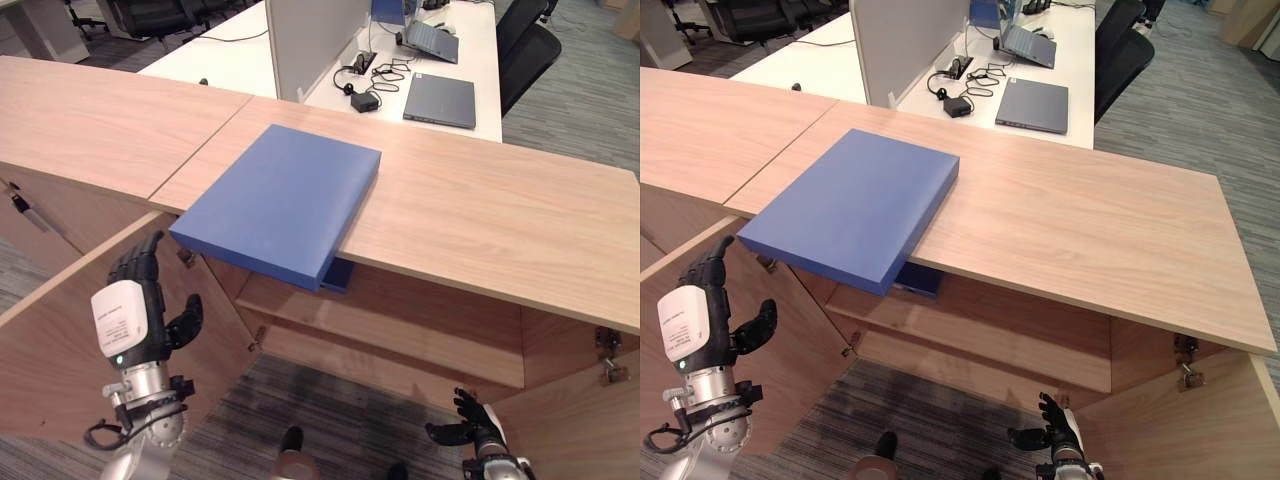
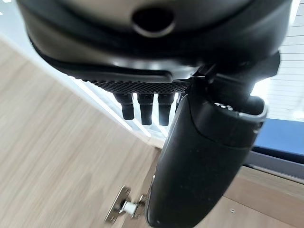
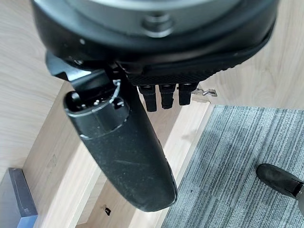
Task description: Put the empty folder in the office cabinet
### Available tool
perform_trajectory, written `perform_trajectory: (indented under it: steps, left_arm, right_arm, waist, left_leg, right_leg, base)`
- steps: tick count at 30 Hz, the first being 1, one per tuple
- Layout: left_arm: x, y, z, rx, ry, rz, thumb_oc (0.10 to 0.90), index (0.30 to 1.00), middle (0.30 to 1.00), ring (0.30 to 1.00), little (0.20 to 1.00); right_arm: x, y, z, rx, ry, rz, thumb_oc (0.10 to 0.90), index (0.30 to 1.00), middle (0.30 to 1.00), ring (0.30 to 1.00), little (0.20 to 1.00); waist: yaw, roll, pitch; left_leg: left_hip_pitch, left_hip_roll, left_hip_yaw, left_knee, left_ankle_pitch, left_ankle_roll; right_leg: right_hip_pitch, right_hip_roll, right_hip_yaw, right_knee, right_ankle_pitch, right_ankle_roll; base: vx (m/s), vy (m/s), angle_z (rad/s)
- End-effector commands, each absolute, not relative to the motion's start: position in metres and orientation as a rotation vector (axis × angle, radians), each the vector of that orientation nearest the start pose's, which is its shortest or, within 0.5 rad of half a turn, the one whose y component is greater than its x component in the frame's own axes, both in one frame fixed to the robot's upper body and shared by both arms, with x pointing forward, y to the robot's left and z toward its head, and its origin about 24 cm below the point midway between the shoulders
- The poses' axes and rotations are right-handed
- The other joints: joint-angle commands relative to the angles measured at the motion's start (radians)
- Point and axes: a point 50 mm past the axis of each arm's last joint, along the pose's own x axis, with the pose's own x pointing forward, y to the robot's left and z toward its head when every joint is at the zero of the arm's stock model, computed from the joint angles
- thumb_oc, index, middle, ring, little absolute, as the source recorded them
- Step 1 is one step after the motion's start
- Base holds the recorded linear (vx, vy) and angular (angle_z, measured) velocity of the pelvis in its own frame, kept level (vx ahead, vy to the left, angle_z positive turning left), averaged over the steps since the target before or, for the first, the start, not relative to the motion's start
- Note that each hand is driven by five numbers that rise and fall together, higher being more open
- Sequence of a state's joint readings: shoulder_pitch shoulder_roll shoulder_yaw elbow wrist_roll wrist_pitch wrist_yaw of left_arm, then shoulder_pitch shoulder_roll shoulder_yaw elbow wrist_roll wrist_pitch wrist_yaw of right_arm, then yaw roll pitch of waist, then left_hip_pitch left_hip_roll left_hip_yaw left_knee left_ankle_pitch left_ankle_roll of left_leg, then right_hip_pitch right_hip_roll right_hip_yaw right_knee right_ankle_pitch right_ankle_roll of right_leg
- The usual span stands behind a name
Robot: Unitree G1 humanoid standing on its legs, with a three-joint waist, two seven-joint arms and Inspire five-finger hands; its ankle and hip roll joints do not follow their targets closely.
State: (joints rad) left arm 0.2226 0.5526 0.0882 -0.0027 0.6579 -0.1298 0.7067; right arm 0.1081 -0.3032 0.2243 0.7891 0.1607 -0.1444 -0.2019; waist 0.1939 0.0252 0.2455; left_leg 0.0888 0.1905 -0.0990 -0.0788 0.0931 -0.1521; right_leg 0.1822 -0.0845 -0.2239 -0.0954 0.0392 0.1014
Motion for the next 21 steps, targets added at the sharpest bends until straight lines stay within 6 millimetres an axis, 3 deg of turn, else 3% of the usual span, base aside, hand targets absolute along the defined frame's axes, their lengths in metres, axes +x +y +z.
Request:
perform_trajectory:
  steps: [1,12,21]
  left_arm:
    - [0.209,0.276,0.132,1.292,-0.628,0.566,0.800,0.900,0.900,0.900,0.900]
    - [0.209,0.276,0.157,1.441,-0.729,0.434,0.800,0.900,0.900,0.900,0.900]
    - [0.210,0.273,0.162,1.463,-0.748,0.385,0.800,0.900,0.900,0.900,0.900]
  right_arm:
    - [0.188,-0.233,-0.085,-0.301,0.521,-0.143,0.800,0.900,0.900,0.900,0.900]
    - [0.187,-0.233,-0.086,-0.289,0.521,-0.131,0.800,0.900,0.900,0.900,0.900]
    - [0.182,-0.234,-0.089,-0.277,0.544,-0.143,0.800,0.900,0.900,0.900,0.900]
  waist:
    - [-0.016,-0.020,-0.029]
    - [-0.034,0.014,-0.033]
    - [-0.047,0.025,-0.037]
  left_leg:
    - [-0.060,0.046,-0.014,0.014,0.032,-0.077]
    - [-0.057,0.050,-0.007,0.016,0.047,-0.078]
    - [-0.050,0.051,0.002,0.010,0.039,-0.081]
  right_leg:
    - [0.089,-0.011,-0.002,0.039,-0.177,0.034]
    - [0.083,-0.010,0.004,0.038,-0.162,0.039]
    - [0.091,-0.014,0.009,0.031,-0.168,0.042]
  base:
    - [0.00,0.000,0.00]
    - [-0.01,0.010,-0.04]
    - [0.00,0.004,-0.02]
